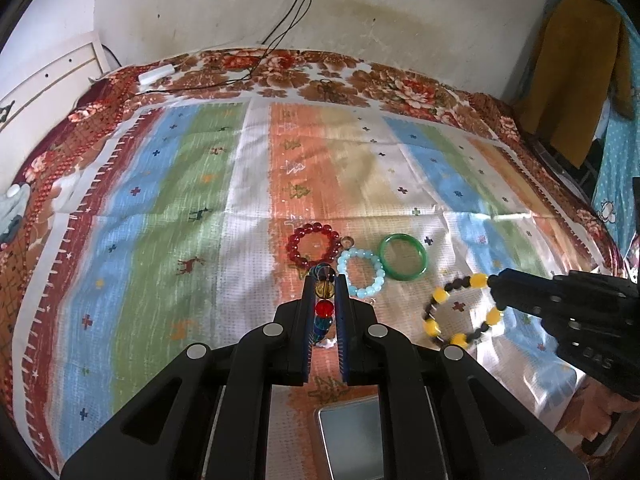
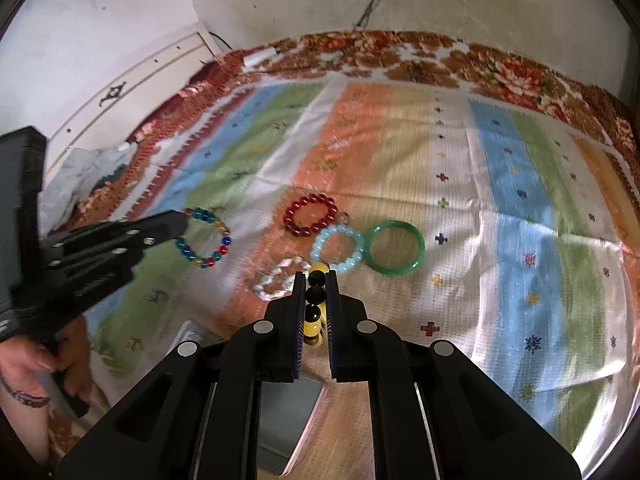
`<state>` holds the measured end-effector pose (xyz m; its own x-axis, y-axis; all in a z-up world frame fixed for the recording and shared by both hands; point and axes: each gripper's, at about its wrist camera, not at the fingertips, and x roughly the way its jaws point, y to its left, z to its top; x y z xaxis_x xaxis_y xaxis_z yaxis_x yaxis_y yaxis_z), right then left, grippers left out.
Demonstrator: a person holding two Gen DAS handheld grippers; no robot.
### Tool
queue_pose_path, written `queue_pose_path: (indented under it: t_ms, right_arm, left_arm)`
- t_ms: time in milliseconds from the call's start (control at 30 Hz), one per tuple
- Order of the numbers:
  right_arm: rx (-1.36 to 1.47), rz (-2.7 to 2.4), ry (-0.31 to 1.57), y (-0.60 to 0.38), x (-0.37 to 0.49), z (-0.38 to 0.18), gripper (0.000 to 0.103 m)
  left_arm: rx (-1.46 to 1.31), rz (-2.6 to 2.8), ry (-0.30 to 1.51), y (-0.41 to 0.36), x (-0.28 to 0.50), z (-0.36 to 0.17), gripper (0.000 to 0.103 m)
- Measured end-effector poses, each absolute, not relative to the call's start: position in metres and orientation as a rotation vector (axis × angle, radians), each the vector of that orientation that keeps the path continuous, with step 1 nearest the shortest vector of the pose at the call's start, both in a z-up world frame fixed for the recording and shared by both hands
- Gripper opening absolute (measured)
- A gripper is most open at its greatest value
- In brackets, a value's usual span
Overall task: Organize jewelry
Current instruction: 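Lift and carry the multicolour bracelet with left tool while right tool carries yellow-black bracelet to tin, then open left tool over the tin while right tool releases its bracelet into tin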
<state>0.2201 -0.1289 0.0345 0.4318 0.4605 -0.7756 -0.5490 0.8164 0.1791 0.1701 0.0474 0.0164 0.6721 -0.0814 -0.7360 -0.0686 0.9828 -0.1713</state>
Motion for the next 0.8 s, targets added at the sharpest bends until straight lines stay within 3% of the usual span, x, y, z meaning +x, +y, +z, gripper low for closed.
queue_pose_path:
  t_ms: [367, 800]
  right_arm:
    - [-0.103, 0.701, 0.858, -0.131, 0.186, 0.062, 0.01]
    - [-0.129, 0.733, 0.878, -0.127, 0.16, 0.052, 0.01]
  left_arm:
    - [-0.219, -0.061, 0.779, 0.035, 0.134, 0.029, 0.009]
    - [-0.194, -0.128, 0.774, 0.014, 0.101, 0.028, 0.009]
